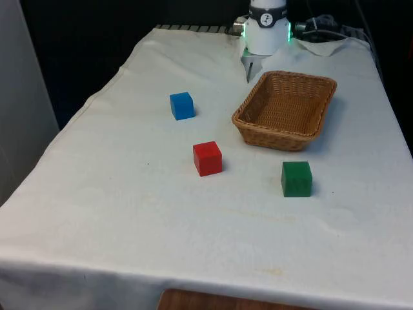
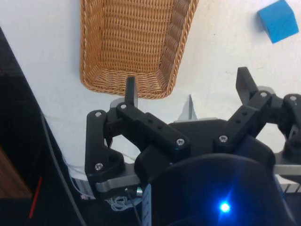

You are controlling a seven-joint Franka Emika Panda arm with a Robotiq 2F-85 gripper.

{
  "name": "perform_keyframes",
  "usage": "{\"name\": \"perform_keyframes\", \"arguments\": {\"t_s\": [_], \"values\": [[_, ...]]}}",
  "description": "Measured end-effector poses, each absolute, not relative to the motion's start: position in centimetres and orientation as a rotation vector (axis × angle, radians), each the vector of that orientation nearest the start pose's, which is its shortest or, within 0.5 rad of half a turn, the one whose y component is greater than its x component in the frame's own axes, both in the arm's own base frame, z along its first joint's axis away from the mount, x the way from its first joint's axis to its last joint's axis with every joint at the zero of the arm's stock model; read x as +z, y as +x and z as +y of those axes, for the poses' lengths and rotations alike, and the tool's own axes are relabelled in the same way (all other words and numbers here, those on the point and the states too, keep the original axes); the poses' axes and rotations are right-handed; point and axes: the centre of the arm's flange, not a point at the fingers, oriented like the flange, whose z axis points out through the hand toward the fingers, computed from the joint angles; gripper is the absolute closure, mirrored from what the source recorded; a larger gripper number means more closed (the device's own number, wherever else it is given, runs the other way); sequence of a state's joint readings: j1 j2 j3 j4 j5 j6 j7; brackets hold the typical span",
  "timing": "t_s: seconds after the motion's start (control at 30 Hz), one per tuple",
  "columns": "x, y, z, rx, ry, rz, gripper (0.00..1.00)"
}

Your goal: Pick up the blue cube and place it into the basket.

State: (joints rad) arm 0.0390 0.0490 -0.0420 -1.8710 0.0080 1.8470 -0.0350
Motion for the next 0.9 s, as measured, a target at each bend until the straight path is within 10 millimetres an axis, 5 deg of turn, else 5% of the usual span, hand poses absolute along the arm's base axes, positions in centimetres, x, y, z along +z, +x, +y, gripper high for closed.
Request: {"name": "perform_keyframes", "arguments": {"t_s": [0.63, 0.9], "values": [[46.8, 52.1, -1.1, 0.036, -3.163, -0.059, 0.0], [45.8, 50.2, -3.2, 0.009, -3.156, -0.07, 0.0]]}}
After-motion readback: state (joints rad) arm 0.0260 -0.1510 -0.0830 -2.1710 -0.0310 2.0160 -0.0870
